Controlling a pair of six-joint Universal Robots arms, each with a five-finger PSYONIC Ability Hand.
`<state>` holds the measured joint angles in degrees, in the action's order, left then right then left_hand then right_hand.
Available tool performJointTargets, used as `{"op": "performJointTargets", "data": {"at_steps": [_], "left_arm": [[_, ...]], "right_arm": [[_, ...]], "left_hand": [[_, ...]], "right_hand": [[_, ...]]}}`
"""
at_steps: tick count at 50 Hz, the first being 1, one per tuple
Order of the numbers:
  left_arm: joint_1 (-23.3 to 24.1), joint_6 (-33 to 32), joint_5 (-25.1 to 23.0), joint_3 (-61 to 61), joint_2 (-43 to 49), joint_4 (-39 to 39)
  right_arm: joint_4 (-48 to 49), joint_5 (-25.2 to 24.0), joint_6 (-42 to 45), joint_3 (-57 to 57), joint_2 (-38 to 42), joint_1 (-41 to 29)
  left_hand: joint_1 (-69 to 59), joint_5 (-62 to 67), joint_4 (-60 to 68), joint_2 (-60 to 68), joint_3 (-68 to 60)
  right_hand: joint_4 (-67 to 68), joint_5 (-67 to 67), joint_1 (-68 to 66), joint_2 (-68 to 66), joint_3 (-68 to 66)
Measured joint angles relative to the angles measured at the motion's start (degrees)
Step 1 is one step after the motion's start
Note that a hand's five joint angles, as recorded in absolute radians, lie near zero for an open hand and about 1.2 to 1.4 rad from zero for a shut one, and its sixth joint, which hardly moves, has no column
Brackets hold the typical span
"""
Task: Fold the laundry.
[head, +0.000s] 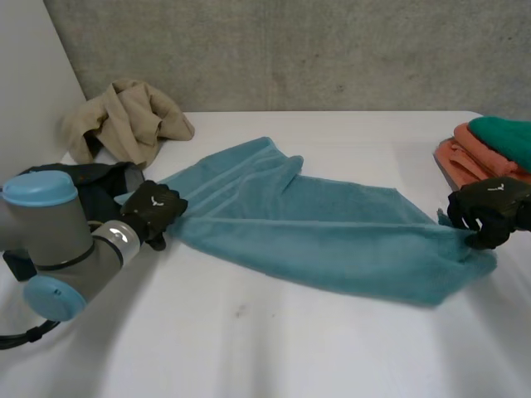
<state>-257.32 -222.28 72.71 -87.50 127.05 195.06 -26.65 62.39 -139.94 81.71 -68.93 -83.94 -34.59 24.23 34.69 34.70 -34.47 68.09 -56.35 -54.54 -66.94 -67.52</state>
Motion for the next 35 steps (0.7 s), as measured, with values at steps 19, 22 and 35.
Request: {"op": "performJointTargets", "data": {"at_steps": [19,22,35], "left_arm": [[2.33,-0.06,6.18,7.37,5.14,-0.56],[2.32,-0.08,6.21,7.73,5.43,-0.56],[4.43,0.25,12.78,8.34,-0.89,0.04]], "right_arm": [[1.11,-2.01,-0.26,3.67,-2.79,1.67],[1.08,-2.73,-0.21,3.94,-2.89,2.13],[0.48,-3.33,0.56,4.07,-6.65,2.92]], "left_hand": [[-6.21,5.84,5.86,6.07,-6.28],[-12.58,11.80,11.75,11.73,-11.91],[-30.49,31.32,33.86,33.49,-33.13]], "right_hand": [[0.01,0.00,0.00,0.00,0.00],[0.02,-0.01,0.00,0.00,0.00],[0.02,0.00,0.00,0.00,0.00]]}}
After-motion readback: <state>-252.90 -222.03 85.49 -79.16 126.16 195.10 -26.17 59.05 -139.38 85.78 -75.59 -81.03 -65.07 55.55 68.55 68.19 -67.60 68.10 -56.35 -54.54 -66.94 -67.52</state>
